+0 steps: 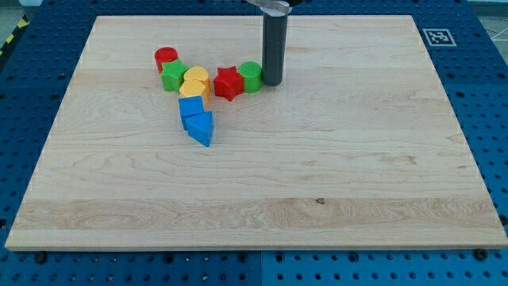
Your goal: Slide the red star along with green circle up a bit
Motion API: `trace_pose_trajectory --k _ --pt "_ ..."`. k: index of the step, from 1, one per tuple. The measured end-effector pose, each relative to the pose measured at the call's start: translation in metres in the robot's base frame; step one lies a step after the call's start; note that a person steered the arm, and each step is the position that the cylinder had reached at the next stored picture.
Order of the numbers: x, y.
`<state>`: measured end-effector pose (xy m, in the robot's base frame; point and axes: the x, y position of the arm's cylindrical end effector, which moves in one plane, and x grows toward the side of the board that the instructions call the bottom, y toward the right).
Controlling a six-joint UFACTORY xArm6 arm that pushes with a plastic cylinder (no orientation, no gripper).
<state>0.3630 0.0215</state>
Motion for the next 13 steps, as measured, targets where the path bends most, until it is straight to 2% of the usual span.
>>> trace_pose_trajectory --k 2,4,9,13 --pt "0.008 0.016" --pt "0.058 0.009" --pt "0.057 -0.048" --pt "0.050 -0.051"
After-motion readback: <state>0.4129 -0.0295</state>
